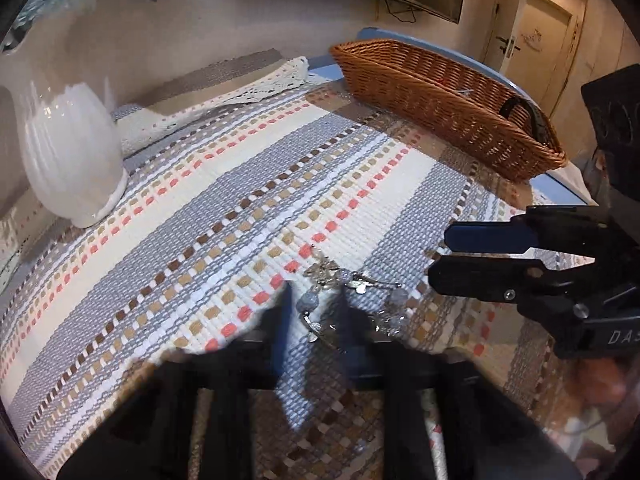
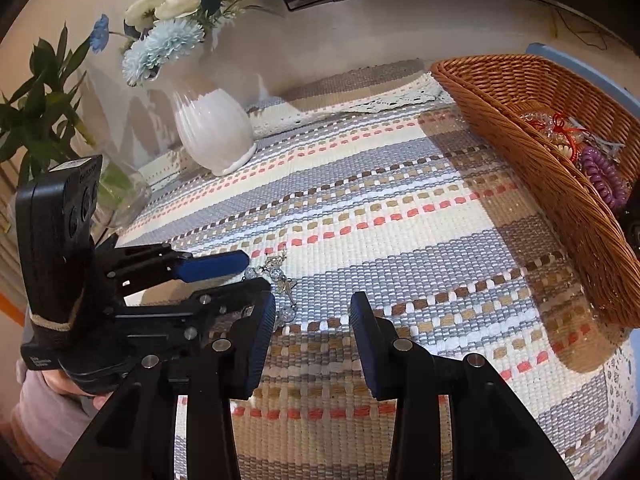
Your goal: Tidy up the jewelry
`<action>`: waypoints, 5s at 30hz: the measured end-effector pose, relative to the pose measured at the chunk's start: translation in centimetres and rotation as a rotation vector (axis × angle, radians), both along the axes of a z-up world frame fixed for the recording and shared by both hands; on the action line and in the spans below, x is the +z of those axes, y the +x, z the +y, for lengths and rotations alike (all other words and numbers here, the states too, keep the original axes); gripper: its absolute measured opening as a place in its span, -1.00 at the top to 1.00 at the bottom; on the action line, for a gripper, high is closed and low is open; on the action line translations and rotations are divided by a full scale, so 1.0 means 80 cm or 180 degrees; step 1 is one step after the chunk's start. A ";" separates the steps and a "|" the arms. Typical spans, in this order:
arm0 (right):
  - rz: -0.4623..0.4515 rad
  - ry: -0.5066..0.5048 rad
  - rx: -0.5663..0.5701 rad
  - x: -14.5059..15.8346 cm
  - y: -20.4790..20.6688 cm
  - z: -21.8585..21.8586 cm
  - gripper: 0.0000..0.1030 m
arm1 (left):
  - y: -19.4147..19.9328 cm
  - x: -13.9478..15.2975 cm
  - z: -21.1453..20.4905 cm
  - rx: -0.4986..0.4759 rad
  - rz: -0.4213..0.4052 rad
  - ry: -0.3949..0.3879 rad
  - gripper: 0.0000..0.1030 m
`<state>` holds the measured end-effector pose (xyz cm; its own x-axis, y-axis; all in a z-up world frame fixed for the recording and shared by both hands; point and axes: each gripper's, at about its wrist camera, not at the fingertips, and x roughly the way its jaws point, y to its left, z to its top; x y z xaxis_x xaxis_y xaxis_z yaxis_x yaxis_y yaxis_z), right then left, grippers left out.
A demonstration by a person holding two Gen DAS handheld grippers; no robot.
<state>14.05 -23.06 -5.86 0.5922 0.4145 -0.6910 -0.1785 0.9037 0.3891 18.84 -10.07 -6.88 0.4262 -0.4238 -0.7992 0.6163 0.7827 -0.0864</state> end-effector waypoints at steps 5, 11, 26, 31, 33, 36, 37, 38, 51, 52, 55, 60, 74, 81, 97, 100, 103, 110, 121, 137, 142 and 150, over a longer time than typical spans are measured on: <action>-0.0042 0.0135 -0.0021 0.001 -0.004 -0.009 0.23 | -0.004 0.012 0.015 -0.0018 0.0014 -0.0341 0.86; -0.0171 0.0141 0.0026 0.008 -0.010 -0.008 0.23 | -0.015 0.058 0.043 0.0042 -0.0096 -0.0776 0.86; 0.0078 -0.0552 0.0580 0.001 0.012 0.082 0.24 | -0.025 0.106 0.110 0.0291 -0.0289 -0.1137 0.86; -0.0058 -0.0813 0.0656 0.006 0.013 0.108 0.42 | -0.019 0.098 0.117 0.0351 -0.0296 -0.1134 0.86; -0.0104 -0.0871 0.0637 0.012 0.017 0.111 0.47 | -0.017 0.096 0.122 0.0374 -0.0281 -0.1181 0.86; -0.0117 -0.0971 0.0635 0.011 0.029 0.114 0.52 | -0.017 0.093 0.128 0.0410 -0.0239 -0.1200 0.86; -0.0111 -0.0988 0.0641 0.010 0.032 0.115 0.52 | -0.017 0.094 0.129 0.0417 -0.0227 -0.1205 0.86; -0.0104 -0.1011 0.0655 0.006 0.035 0.119 0.53 | -0.017 0.093 0.130 0.0417 -0.0219 -0.1216 0.86; -0.0339 -0.0806 0.0416 0.040 0.008 0.087 0.96 | -0.024 0.100 0.111 0.0279 -0.0198 -0.1179 0.86; -0.0351 -0.0715 0.0374 0.050 0.003 0.076 0.96 | -0.025 0.103 0.107 0.0249 -0.0218 -0.1150 0.86; -0.0412 -0.0453 0.0291 0.079 -0.011 0.042 0.96 | -0.030 0.116 0.087 0.0150 -0.0276 -0.1054 0.86; -0.0522 -0.0087 0.0056 0.127 -0.029 -0.029 0.96 | -0.034 0.152 0.039 -0.0124 -0.0417 -0.0988 0.86; -0.0617 -0.0181 -0.0961 0.169 0.005 -0.222 0.96 | 0.041 0.214 -0.152 -0.0824 -0.0479 -0.1060 0.86; -0.0220 -0.0175 -0.1232 0.124 0.062 -0.281 0.96 | 0.095 0.193 -0.241 -0.0890 -0.0361 -0.0961 0.86; -0.0185 -0.0124 -0.1289 0.119 0.032 -0.286 0.49 | 0.079 0.199 -0.201 -0.0449 -0.0459 -0.0984 -0.06; -0.0234 -0.0100 -0.1284 0.138 0.006 -0.270 0.48 | 0.049 0.210 -0.164 -0.0294 -0.0627 -0.0836 -0.08; -0.0339 -0.0169 -0.1266 0.161 -0.030 -0.241 0.42 | 0.010 0.221 -0.126 -0.0080 -0.0780 -0.0647 -0.15; -0.0563 -0.0653 -0.1388 0.189 -0.108 -0.147 0.16 | -0.092 0.223 -0.042 0.0345 -0.1072 -0.0359 -0.34; -0.0444 -0.1010 -0.1275 0.162 -0.158 -0.038 0.14 | -0.181 0.161 0.015 0.0645 -0.1135 -0.0012 -0.38; -0.0191 -0.1104 -0.1255 0.119 -0.138 -0.024 0.14 | -0.156 0.120 0.027 0.0731 -0.0765 -0.0091 -0.38; -0.0169 -0.1079 -0.1217 0.115 -0.138 -0.023 0.14 | -0.159 0.130 0.044 0.0900 -0.0562 -0.0092 -0.38; -0.0172 -0.1034 -0.1185 0.115 -0.142 -0.022 0.14 | -0.176 0.151 0.047 0.0913 -0.0671 -0.0128 -0.38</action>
